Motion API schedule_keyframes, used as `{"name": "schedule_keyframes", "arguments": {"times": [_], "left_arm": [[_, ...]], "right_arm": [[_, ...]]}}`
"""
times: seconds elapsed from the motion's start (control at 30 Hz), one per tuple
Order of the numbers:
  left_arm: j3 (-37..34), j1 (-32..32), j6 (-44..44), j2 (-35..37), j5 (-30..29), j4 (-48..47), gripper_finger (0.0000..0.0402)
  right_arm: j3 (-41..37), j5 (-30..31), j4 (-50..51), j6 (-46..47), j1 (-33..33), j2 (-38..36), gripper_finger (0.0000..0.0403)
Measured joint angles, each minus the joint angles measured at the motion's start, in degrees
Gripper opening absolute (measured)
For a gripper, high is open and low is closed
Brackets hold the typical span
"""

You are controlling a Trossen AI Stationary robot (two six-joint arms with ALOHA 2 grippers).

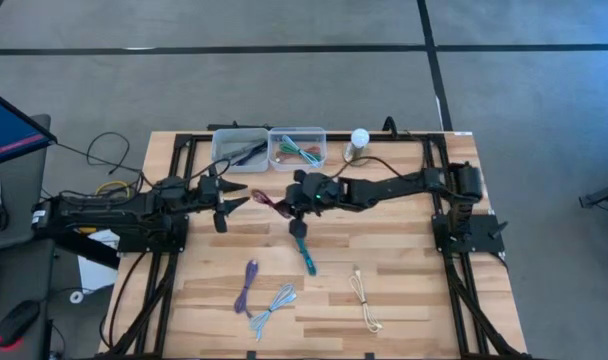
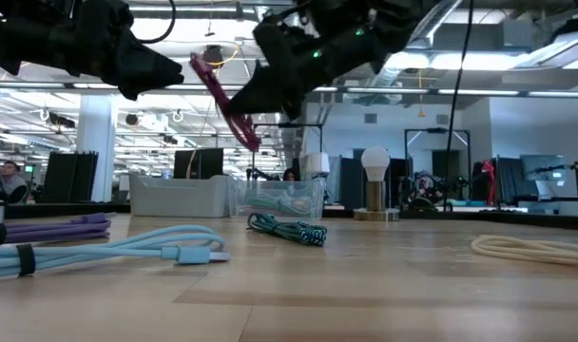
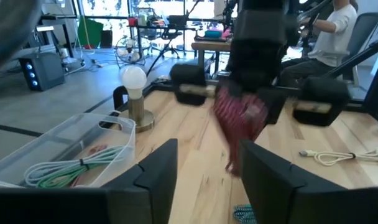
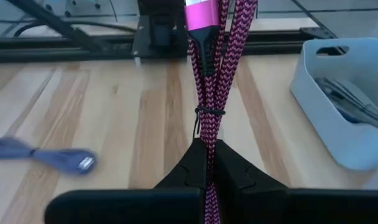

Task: Pick & Place USB Port
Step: Put the pink and black USB cable into the gray bin

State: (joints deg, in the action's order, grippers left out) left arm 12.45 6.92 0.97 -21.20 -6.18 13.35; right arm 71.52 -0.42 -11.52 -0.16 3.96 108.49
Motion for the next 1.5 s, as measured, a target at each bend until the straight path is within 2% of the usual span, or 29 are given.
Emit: {"name": "schedule_keyframes", "arguments": {"times": [0.27,0.47,0.8,1.2,1.5], "left_arm": [[0.0,0.0,-1.5,0.0,0.4,0.5,0.0199],[0.0,0.0,-1.5,0.0,0.4,0.7,0.0201],[0.0,0.0,-1.5,0.0,0.4,0.7,0.0171],[0.0,0.0,-1.4,0.1,0.2,0.8,0.0155],[0.0,0.0,-1.3,0.1,0.1,0.7,0.0098]], "right_arm": [[9.3,-3.5,1.4,-0.5,1.4,7.6,0.0],[14.1,-5.7,1.2,-0.7,1.5,11.1,0.0],[17.1,-5.7,1.3,-2.0,2.7,11.4,0.0],[18.8,-5.8,1.4,-2.3,3.9,11.4,0.0],[18.8,-5.7,1.3,-3.1,4.0,11.4,0.0]]}}
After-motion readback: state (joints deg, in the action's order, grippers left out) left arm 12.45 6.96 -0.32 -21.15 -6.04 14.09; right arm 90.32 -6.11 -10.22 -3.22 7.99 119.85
